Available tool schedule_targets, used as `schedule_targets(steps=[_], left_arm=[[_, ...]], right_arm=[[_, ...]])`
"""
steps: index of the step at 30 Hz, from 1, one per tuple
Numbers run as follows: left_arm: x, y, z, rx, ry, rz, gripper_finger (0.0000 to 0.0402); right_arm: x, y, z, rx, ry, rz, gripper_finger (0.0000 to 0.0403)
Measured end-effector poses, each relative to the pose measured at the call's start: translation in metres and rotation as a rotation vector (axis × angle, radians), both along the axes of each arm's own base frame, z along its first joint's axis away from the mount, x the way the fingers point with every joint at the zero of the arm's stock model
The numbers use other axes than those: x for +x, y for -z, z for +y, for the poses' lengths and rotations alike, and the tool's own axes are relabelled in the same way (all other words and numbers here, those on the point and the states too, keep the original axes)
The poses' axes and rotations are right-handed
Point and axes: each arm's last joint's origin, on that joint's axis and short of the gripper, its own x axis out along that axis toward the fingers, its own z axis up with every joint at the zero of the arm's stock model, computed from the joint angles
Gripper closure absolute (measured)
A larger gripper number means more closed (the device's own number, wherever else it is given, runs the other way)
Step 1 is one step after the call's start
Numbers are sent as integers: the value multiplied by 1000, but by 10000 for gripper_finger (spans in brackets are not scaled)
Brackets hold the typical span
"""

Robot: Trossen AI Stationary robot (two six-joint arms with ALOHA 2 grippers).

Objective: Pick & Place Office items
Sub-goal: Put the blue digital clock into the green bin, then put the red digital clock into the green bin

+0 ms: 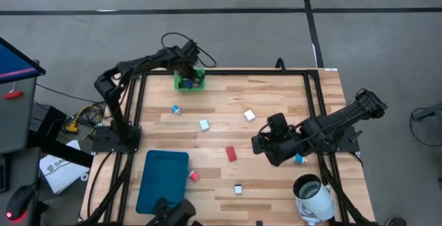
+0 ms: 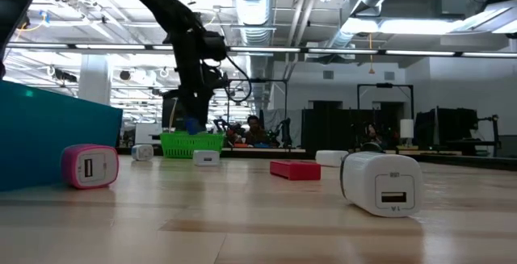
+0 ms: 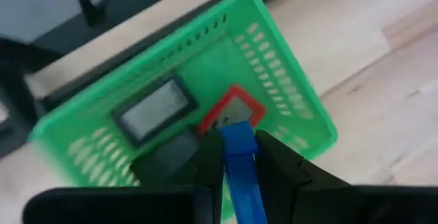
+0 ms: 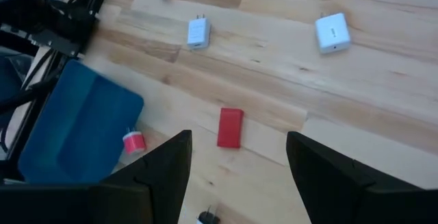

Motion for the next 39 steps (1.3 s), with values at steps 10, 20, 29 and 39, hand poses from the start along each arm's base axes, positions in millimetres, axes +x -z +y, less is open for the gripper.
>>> schedule_targets(steps=[10, 20, 29, 39], left_arm=[[1, 1, 9, 21, -5, -55, 349], [5, -2, 13, 67, -4, -110, 209], [11, -54, -31, 12, 228, -311, 162], [53, -103, -203, 184, 988, -330, 191]], right_arm=[[1, 0, -1, 26, 27, -10, 173], [0, 0, 1, 24, 16, -8, 173], [-3, 0, 5, 18, -6, 1, 173], [-5, 0, 8, -36, -87, 33, 173]])
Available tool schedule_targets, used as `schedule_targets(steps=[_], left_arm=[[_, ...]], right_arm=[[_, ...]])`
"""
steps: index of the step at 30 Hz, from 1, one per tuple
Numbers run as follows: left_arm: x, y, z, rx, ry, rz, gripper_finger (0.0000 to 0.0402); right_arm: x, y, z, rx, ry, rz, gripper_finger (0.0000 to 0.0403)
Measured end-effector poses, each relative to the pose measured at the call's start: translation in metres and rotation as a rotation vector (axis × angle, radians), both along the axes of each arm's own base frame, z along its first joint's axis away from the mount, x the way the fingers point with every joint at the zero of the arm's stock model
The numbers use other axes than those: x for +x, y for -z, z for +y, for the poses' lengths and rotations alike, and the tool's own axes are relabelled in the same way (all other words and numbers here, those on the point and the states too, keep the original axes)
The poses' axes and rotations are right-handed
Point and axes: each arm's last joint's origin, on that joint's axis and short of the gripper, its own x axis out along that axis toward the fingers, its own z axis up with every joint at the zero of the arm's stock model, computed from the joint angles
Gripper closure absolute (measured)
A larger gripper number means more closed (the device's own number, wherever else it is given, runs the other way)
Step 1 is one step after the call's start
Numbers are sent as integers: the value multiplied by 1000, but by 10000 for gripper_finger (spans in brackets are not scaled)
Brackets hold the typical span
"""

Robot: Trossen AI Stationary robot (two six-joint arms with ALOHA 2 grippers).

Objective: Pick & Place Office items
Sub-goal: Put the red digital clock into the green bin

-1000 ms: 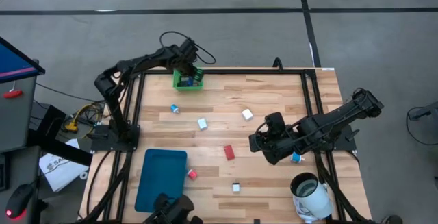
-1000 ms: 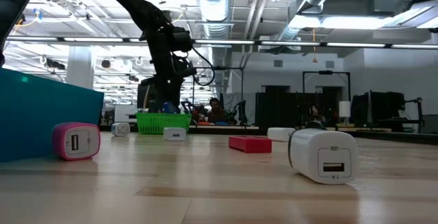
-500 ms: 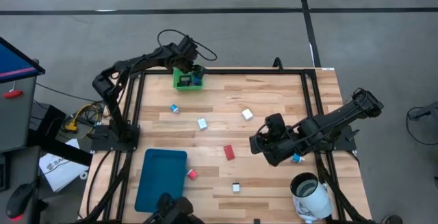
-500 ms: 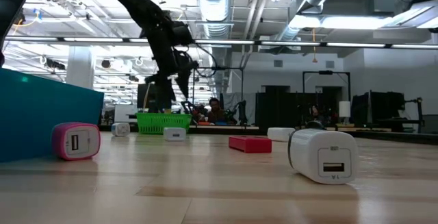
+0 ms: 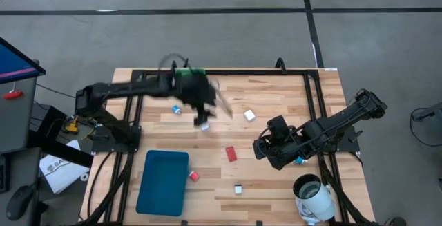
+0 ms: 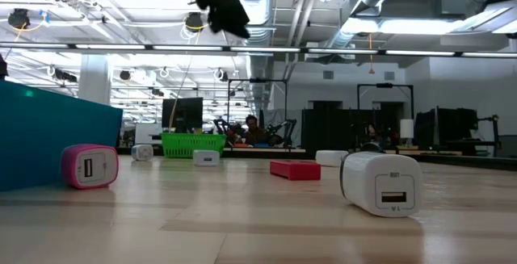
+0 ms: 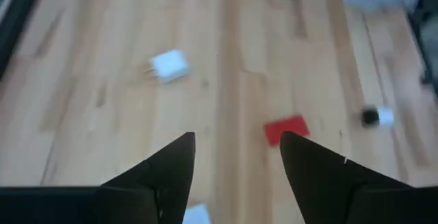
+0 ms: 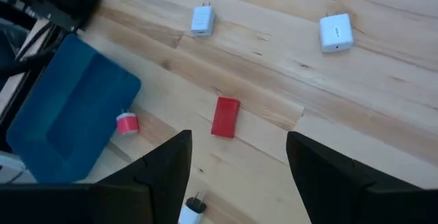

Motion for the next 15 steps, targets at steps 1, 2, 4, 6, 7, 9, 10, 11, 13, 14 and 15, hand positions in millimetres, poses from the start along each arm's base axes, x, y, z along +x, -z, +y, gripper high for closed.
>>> schedule_targets(steps=[1, 2, 4, 6, 7, 9, 10, 11, 13, 14, 15], left_arm=[[3, 1, -16, 42, 37, 7, 189], [6, 3, -30, 77, 73, 13, 186], [12, 8, -53, 130, 106, 20, 178], [19, 17, -71, 148, 140, 37, 170], [21, 22, -78, 153, 156, 51, 165], [28, 34, -89, 167, 199, 78, 157], [31, 41, -93, 181, 233, 102, 154], [34, 49, -96, 199, 278, 129, 151], [40, 64, -102, 250, 383, 165, 145], [42, 70, -104, 276, 426, 185, 142], [45, 76, -104, 300, 464, 200, 139]], right_arm=[[-1, 0, 1, -5, -9, 2, 173], [-2, 0, 3, -12, -21, 5, 173], [-4, 0, 7, -29, -37, 5, 173], [-8, 0, 12, -48, -67, 2, 173], [-9, 0, 15, -51, -82, 3, 173], [-12, 0, 20, -51, -102, 3, 173], [-14, 0, 23, -50, -112, 3, 173], [-16, 0, 25, -48, -118, 3, 173], [-20, 0, 30, -41, -126, 2, 173], [-22, 0, 32, -36, -128, 2, 173], [-23, 0, 35, -27, -128, -4, 173]])
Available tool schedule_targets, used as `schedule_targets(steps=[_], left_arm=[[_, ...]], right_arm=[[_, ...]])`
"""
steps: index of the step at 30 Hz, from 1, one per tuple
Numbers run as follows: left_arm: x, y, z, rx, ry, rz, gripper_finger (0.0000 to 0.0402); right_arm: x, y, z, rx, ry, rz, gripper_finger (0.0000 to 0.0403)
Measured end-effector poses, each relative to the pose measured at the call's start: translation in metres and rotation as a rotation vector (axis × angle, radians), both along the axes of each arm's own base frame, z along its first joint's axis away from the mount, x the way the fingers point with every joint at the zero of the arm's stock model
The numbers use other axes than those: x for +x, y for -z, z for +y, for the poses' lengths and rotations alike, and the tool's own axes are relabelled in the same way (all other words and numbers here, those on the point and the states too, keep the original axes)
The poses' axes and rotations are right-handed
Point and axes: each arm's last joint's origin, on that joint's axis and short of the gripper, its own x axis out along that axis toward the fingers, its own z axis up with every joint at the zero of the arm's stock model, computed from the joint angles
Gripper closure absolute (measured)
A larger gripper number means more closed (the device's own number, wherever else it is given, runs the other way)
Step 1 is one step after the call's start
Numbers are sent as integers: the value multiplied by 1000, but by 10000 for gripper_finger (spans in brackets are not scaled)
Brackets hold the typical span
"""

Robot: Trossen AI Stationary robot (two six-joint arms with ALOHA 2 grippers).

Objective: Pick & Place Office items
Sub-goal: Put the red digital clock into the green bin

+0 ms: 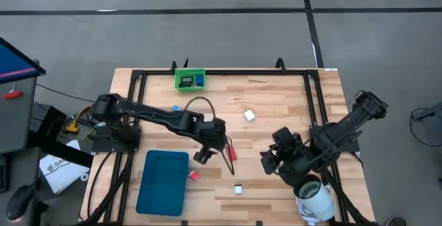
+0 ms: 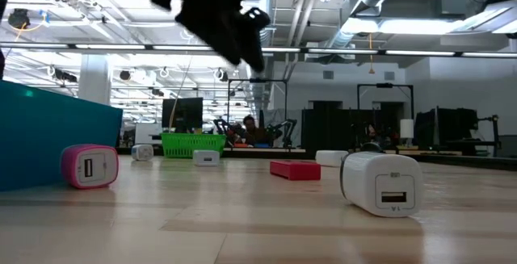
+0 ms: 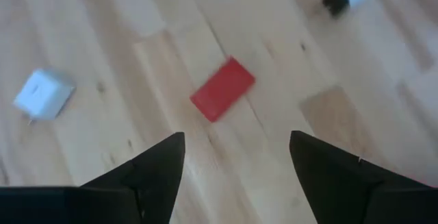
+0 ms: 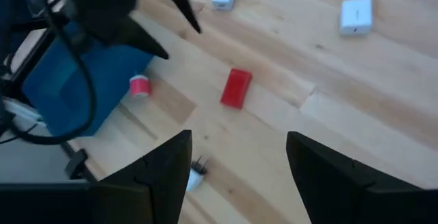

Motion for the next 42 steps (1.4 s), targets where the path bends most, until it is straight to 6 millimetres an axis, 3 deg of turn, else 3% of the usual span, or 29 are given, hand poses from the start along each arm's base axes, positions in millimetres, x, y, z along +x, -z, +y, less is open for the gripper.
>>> schedule_targets(steps=[14, 34, 42], left_arm=[[38, 56, 31, -94, 158, -13, 94], [60, 109, 29, -90, 260, -33, 91], [60, 113, 26, -105, 263, -25, 99]], right_arm=[[-19, -1, 26, 140, 78, -82, 173], [-17, -4, 31, 200, 111, -155, 173], [-17, -4, 31, 212, 116, -161, 173]])
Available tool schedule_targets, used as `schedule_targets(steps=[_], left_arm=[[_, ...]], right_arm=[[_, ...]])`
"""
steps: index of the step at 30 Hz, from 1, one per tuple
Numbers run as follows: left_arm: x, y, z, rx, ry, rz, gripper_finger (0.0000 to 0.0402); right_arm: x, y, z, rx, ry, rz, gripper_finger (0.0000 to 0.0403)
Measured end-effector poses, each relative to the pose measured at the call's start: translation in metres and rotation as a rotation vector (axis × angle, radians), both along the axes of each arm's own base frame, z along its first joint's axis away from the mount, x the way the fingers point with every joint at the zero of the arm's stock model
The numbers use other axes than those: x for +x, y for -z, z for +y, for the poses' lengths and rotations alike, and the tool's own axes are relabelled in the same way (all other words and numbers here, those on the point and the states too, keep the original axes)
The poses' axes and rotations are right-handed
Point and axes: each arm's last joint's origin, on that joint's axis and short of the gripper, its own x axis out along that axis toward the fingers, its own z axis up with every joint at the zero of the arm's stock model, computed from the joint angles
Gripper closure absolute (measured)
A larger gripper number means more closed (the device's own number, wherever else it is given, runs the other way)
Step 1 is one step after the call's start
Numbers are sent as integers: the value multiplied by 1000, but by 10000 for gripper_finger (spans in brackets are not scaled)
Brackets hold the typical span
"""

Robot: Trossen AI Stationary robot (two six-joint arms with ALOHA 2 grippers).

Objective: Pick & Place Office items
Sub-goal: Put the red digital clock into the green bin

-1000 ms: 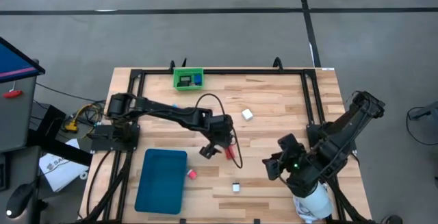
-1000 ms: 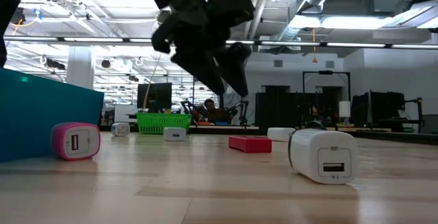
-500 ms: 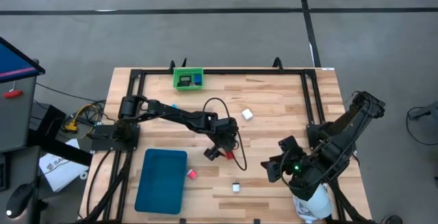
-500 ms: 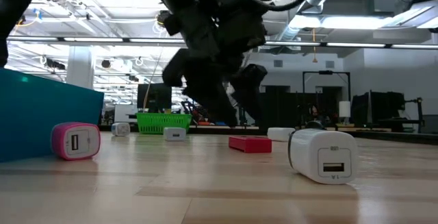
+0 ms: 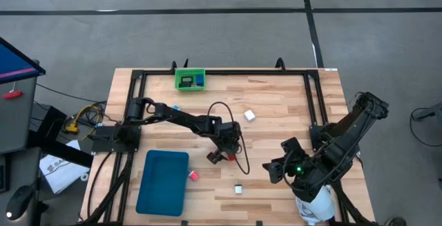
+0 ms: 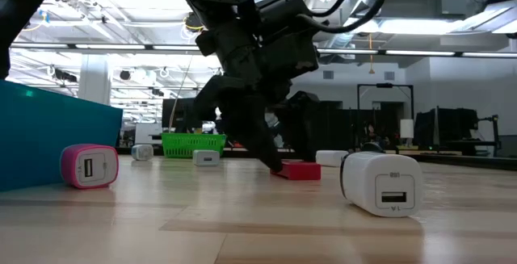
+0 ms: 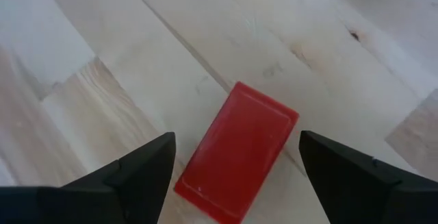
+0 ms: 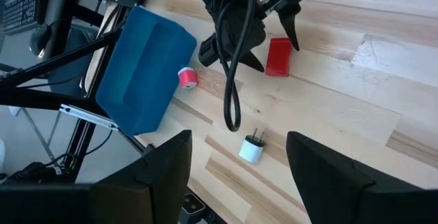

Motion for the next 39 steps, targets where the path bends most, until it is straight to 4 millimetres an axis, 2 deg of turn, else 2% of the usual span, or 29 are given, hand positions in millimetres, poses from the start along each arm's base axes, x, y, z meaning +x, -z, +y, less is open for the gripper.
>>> schedule_targets(steps=[7, 12, 20, 27, 32, 35, 39], left_arm=[[0, 2, 0, -12, -23, 15, 135], [-1, 3, 0, -30, -54, 33, 179], [-12, 14, 0, -98, -130, 83, 243], [-14, 8, 2, -185, -271, 104, 241], [-15, -23, 19, -206, -427, 33, 249], [-20, -46, 38, -187, -560, -26, 250], [-37, -81, 70, -134, -775, -90, 240]], right_arm=[[0, 0, 0, 1, 0, 0, 173], [0, 0, 0, 0, 0, 0, 173], [0, 0, 0, -4, -4, 2, 173], [0, 0, 0, -12, -8, 3, 173], [-1, 0, -1, -34, -4, -3, 173], [0, -1, -2, -51, 7, -18, 173], [0, -1, -4, -75, 21, -27, 173]])
